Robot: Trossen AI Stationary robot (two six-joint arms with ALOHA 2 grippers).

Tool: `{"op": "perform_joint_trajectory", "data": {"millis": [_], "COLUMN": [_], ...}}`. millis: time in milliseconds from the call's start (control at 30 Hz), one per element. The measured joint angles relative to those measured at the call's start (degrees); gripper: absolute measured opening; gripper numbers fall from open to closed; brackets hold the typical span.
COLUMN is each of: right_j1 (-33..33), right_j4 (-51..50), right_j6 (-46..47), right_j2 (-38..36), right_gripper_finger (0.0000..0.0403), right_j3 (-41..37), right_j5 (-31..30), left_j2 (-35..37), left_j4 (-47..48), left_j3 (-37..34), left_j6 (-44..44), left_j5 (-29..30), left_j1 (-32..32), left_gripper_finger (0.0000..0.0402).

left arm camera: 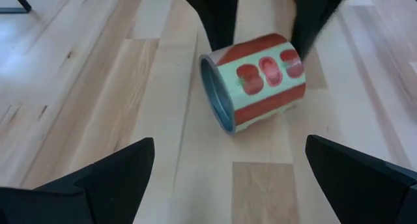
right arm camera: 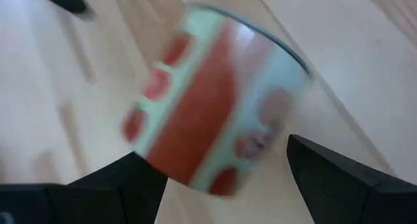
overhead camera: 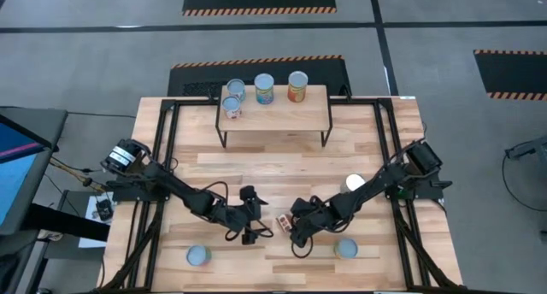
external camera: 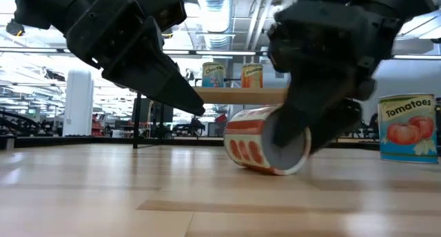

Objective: Pick and place cans onto a shelf
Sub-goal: Put the canned diced tomatoes on the shelf

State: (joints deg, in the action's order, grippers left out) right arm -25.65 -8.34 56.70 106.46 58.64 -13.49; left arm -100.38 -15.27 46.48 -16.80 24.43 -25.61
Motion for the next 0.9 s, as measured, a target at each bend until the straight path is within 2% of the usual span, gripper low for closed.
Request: {"op": "perform_joint_trajectory", "data": {"millis": [100,267,500,700,900], "right_j1": [0.4,-0.5,-2.9,-4.0,-6.1], "right_j4": [1.6,0.7,-0.7,1.5,6.8], "right_j6": [-2.3,-7.1,-12.3,-18.9,-28.1], "right_j2": [0.5,0.6,0.6,0.6,0.5], "right_gripper_finger": [0.0319,0.029,0.021,0.0133,0.0095], "right_j3": [0.0,0.0,0.0,0.0,0.0], "right_j5": [-1.1,-8.2,-19.2,-22.1,-24.2], "left_j2": [0.0,0.0,0.0,0.0,0.0], "left_j4": [0.2,1.0,1.4,1.4,1.7], "left_j3": [0.0,0.0,0.0,0.0,0.0], "left_j6": [0.0,0.0,0.0,0.0,0.0], "left_j5": [0.1,0.0,0.1,0.1,0.5], "left_j1": [0.1,0.0,0.1,0.2,0.4], "left_gripper_finger": [0.0389,0.0389,0.0389,0.0389,0.0389]}}
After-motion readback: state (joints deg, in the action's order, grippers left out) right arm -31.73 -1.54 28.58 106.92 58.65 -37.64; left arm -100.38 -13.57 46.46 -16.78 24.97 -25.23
